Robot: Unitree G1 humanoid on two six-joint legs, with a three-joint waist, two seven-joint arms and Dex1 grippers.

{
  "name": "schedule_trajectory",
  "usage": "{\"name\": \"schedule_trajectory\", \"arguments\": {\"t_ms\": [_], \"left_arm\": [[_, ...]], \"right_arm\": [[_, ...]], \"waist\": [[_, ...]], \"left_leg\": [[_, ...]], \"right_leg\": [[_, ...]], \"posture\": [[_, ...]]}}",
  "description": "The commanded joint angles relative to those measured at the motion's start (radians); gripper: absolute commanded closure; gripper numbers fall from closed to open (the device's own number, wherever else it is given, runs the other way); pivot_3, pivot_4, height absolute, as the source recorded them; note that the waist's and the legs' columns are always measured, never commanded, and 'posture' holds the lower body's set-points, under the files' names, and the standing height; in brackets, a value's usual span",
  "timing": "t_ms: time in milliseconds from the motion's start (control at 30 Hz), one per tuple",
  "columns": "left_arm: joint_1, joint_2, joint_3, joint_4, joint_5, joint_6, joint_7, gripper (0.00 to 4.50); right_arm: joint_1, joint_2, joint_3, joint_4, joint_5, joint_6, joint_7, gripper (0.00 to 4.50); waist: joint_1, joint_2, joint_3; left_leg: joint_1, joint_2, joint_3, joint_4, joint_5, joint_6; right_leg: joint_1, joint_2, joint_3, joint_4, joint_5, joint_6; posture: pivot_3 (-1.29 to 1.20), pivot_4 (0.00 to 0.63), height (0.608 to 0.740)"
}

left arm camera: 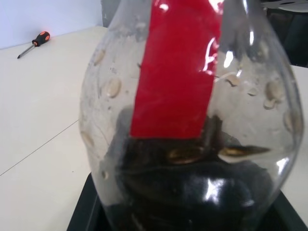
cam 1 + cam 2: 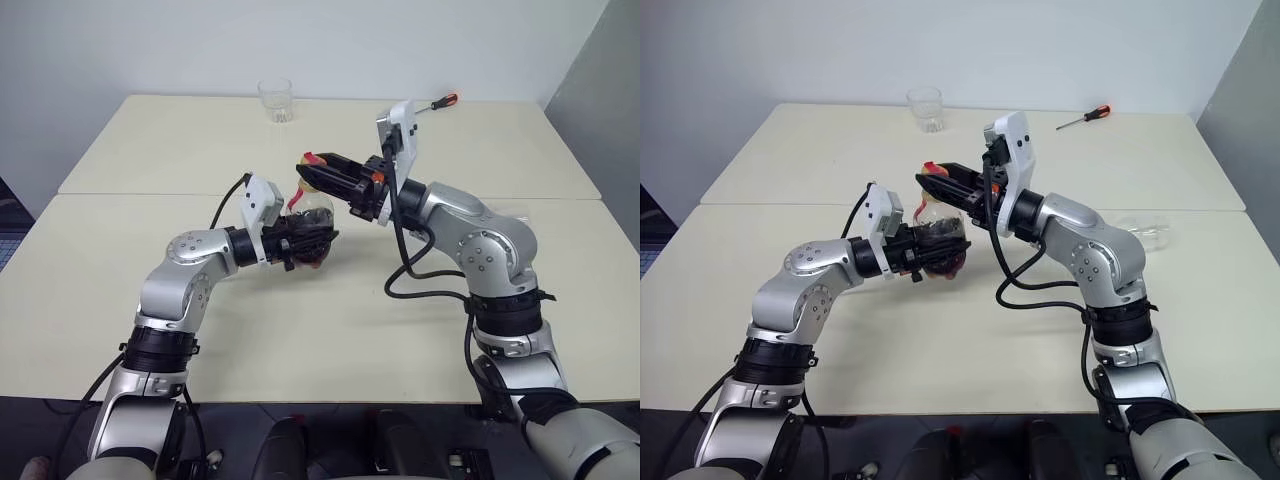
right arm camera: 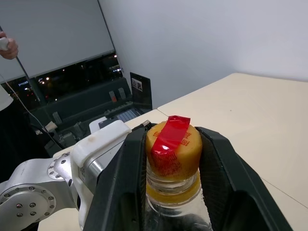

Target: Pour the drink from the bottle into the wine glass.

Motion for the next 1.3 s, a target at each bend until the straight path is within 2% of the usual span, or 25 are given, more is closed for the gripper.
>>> {"name": "schedule_trajectory", "arguments": {"t_ms": [33, 233, 400, 633, 800, 900, 1000, 1167, 1300], "left_arm": [[0.001, 0.005, 0.022, -0.070, -0.022, -0.005, 0.001, 2.51], [0.076, 0.031, 0.056, -0.143, -0.042, 0.045, 0.032, 2.51], [0.087, 0.002, 0.103, -0.166, -0.053, 0.076, 0.137, 2.51], [0.167, -0.046, 0.094, -0.318, -0.107, 0.147, 0.216, 2.51], [0.179, -0.044, 0.090, -0.353, -0.135, 0.175, 0.210, 2.51], [0.182, -0.040, 0.084, -0.367, -0.153, 0.185, 0.198, 2.51], [0.182, -0.039, 0.066, -0.381, -0.158, 0.186, 0.184, 2.51], [0.159, -0.042, 0.060, -0.366, -0.160, 0.184, 0.186, 2.51], [0.153, -0.037, 0.065, -0.363, -0.159, 0.182, 0.189, 2.51]], "right_arm": [[-0.031, -0.015, -0.053, -0.054, 0.028, 0.006, -0.016, 3.30], [0.003, -0.134, -0.151, -0.214, 0.073, 0.079, -0.079, 3.30], [0.125, -0.223, -0.135, -0.425, 0.016, 0.097, -0.160, 3.30], [0.629, -0.335, -0.022, -0.704, -0.221, -0.021, -0.259, 3.30], [0.938, -0.328, 0.007, -0.657, -0.378, -0.175, -0.295, 3.30], [1.004, -0.280, 0.011, -0.579, -0.429, -0.234, -0.322, 3.30], [0.978, -0.217, 0.019, -0.450, -0.477, -0.287, -0.359, 3.30], [0.879, -0.137, -0.020, -0.306, -0.502, -0.324, -0.388, 1.62], [0.837, -0.132, -0.049, -0.292, -0.481, -0.295, -0.367, 0.27]], "waist": [[0.000, 0.000, 0.000], [0.001, 0.000, 0.000], [0.001, 0.000, 0.000], [0.004, -0.001, 0.000], [0.003, -0.001, 0.000], [0.000, -0.001, 0.000], [0.000, -0.001, 0.000], [0.002, -0.001, 0.000], [0.003, -0.001, 0.000]], "left_leg": [[0.000, 0.000, 0.000, 0.000, 0.000, 0.000], [0.000, 0.001, 0.000, -0.001, 0.000, 0.000], [0.000, 0.000, -0.002, 0.000, 0.000, 0.000], [-0.002, 0.000, -0.001, -0.001, 0.000, 0.000], [0.000, -0.001, 0.000, 0.000, 0.000, -0.001], [0.002, -0.001, 0.002, 0.000, 0.000, -0.001], [0.002, 0.000, 0.002, -0.001, 0.000, -0.001], [0.001, -0.001, 0.003, -0.001, 0.000, -0.001], [0.001, -0.001, 0.003, -0.001, 0.000, -0.001]], "right_leg": [[0.000, 0.000, 0.000, 0.000, 0.000, 0.000], [0.000, -0.001, 0.000, -0.001, 0.000, 0.000], [0.000, -0.001, -0.001, -0.001, 0.000, 0.000], [0.001, -0.002, 0.000, -0.004, 0.000, 0.001], [0.002, -0.001, 0.001, -0.005, 0.000, 0.004], [0.003, 0.002, 0.002, -0.005, -0.002, 0.007], [0.003, 0.003, 0.003, -0.005, -0.002, 0.007], [0.002, 0.002, 0.004, -0.005, 0.000, 0.003], [0.002, 0.002, 0.003, -0.006, 0.000, 0.003]], "posture": [[0.00, 0.150, 0.740], [0.00, 0.150, 0.740], [0.00, 0.150, 0.740], [0.00, 0.150, 0.740], [0.00, 0.150, 0.740], [0.00, 0.150, 0.740], [0.00, 0.150, 0.740], [0.00, 0.150, 0.740], [0.00, 0.150, 0.740]]}}
